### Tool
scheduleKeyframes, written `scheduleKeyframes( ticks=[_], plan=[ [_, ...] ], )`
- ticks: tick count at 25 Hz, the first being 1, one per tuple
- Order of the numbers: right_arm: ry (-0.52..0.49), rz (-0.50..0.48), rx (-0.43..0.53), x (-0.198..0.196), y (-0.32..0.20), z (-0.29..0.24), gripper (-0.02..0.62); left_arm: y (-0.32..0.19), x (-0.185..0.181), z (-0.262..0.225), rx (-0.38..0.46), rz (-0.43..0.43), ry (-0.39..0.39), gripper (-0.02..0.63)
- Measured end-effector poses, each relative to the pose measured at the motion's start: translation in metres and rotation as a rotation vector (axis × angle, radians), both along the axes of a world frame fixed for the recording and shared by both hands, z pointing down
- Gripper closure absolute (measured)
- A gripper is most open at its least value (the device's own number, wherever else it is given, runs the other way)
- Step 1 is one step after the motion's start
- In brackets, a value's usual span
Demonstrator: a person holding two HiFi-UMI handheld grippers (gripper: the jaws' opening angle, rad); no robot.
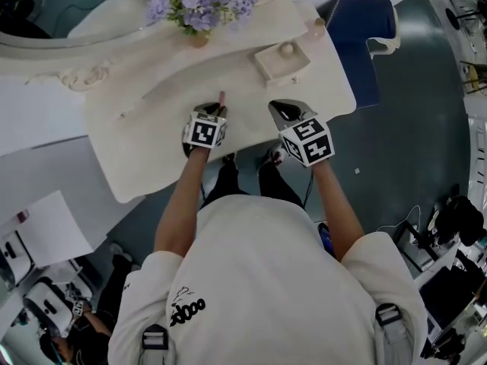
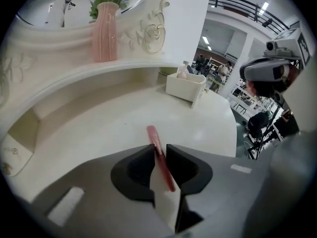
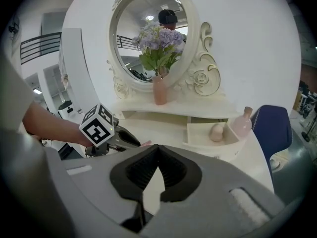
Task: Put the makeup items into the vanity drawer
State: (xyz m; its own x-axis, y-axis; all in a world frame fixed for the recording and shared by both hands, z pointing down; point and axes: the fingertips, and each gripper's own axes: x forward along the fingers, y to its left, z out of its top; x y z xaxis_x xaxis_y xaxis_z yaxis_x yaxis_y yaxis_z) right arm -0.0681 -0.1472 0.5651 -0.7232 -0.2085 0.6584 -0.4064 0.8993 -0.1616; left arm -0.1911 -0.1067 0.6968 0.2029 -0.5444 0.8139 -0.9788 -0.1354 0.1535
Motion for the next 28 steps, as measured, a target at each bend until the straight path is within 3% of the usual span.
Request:
scheduleKeyframes(
  ticks=[2, 8, 16, 22, 28],
  plan=[
    [0.003, 0.002, -0.002, 0.003, 0.000, 0.000, 0.592, -0.003, 0.000, -0.002, 0.011, -0.003, 0.000, 0.542],
    [0.010, 0.009, 0.003, 0.007, 0.000, -0.003, 0.592, 0.009, 0.001, 0.008, -0.043, 0.001, 0.022, 0.543],
    [-0.006, 0.060, 0.038, 0.022, -0.018, -0.017, 0.592, -0.027, -0.004, -0.051, 0.136, -0.003, 0.044, 0.543],
    [-0.043, 0.163, 0.064, 0.041, -0.041, -0.028, 0.591, -0.074, 0.022, -0.101, 0.237, 0.117, 0.062, 0.543],
    [-0.049, 0.239, 0.068, 0.064, -0.060, -0.031, 0.592, -0.121, 0.062, -0.121, 0.249, 0.272, 0.057, 0.543]
  ],
)
